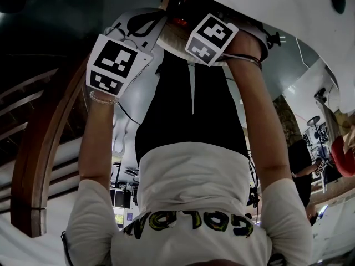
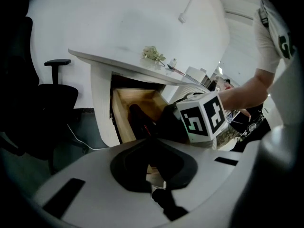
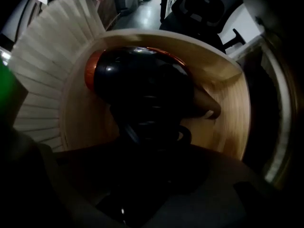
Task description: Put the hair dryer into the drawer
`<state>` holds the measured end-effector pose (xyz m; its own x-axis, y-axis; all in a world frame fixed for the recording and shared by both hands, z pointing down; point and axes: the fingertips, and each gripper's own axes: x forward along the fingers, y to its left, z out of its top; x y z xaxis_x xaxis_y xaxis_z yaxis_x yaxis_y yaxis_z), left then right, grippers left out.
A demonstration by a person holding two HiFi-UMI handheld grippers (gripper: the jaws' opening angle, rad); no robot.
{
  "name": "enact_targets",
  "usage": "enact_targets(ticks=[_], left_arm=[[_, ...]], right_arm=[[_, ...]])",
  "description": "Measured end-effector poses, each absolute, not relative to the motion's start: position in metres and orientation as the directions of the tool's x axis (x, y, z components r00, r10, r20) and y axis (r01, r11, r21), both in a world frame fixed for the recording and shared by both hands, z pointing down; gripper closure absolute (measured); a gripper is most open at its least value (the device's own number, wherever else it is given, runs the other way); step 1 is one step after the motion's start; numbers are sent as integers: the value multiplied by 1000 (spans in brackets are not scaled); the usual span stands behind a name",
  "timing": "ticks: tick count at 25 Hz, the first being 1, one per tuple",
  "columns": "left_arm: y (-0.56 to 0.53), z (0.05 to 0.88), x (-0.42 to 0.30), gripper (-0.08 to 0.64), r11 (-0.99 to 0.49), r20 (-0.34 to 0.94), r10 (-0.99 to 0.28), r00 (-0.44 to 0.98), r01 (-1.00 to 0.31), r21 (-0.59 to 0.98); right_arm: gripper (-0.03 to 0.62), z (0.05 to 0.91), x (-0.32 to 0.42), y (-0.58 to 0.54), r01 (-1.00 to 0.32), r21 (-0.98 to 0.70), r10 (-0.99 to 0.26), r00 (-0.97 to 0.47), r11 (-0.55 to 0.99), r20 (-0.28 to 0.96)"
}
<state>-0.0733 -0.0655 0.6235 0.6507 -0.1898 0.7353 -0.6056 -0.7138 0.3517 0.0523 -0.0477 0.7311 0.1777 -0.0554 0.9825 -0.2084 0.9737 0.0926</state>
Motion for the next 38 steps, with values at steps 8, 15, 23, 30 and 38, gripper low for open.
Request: enact_targets(ticks=[8,15,23,30,38], left_arm=[[-69,614,-73,549,-705,730,-204,653,-615,353],[-73,607,-74,549,-701,726,-214,653,-620,351],[-71,594,-71,549,-700,728,-227,647,-628,339],[-70,550,-62,549,-665,699,-297,650,-666,337],[-65,481,-52,549,-607,637,-407,655,-715,347]], right_arm=[[341,732,52,-58,-199,153,-108,217,968,970],[326,736,51,-56,-266,126,-80,176,956,981],[295,712,43,-58,-321,121,-94,99,939,991],[302,660,50,-35,-371,71,-69,19,926,997],[387,572,60,-29,-478,38,-139,-179,878,974]])
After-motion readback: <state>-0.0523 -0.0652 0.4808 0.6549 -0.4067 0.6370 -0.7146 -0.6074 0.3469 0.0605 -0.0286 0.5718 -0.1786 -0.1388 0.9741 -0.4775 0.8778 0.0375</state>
